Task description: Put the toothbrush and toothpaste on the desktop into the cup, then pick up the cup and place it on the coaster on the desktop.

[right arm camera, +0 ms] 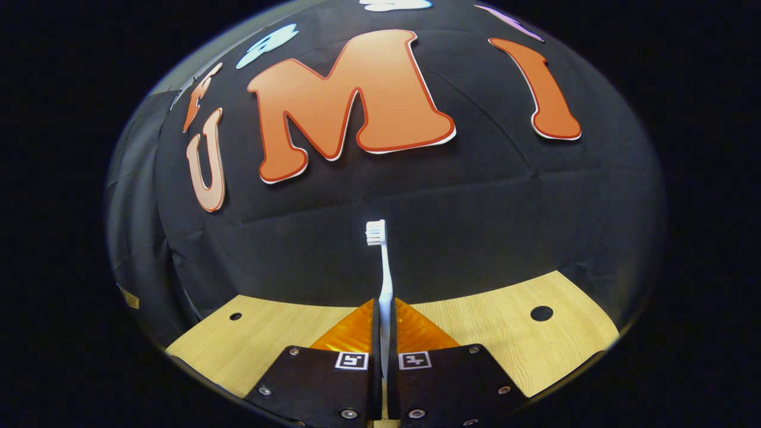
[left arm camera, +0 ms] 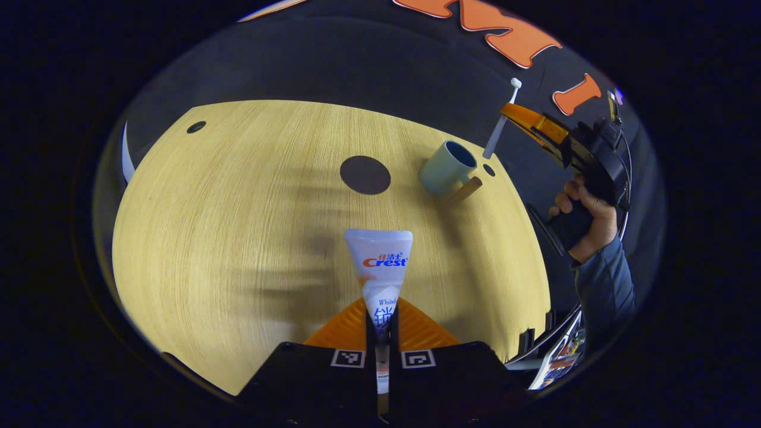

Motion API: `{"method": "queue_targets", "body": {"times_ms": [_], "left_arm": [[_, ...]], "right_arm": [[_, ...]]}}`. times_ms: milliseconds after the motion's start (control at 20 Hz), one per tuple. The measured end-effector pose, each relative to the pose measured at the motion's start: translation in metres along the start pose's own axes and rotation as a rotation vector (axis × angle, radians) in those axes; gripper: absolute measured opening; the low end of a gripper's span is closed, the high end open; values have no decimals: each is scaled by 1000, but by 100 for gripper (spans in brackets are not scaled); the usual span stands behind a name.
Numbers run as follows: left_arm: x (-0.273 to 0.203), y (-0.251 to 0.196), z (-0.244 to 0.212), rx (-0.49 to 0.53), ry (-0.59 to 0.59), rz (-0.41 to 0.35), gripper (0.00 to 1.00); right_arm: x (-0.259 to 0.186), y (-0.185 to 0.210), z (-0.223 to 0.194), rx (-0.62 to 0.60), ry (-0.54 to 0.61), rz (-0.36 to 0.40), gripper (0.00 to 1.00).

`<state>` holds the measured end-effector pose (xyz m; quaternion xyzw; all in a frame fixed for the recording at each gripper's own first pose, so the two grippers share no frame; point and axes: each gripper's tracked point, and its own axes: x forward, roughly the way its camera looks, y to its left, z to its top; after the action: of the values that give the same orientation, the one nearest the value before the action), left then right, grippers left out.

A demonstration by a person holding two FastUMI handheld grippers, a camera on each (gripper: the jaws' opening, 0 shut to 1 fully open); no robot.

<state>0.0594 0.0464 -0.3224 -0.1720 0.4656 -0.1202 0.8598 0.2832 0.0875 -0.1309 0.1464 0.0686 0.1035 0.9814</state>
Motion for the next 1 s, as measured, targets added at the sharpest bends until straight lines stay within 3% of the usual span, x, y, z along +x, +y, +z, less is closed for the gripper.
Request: {"method": "queue_targets", "body": {"times_ms": [350, 650, 1000], "left_arm": [[-18, -10, -4, -39, -50, 69, 8], [-62, -18, 6, -94, -66, 97, 8], [-61, -27, 23, -94, -65, 124, 8]], "right_arm": [[31, -8, -11, -30, -32, 68, 4], [51, -21, -58, -32, 53, 80, 4], [51, -29, -96, -34, 151, 57, 6]]}}
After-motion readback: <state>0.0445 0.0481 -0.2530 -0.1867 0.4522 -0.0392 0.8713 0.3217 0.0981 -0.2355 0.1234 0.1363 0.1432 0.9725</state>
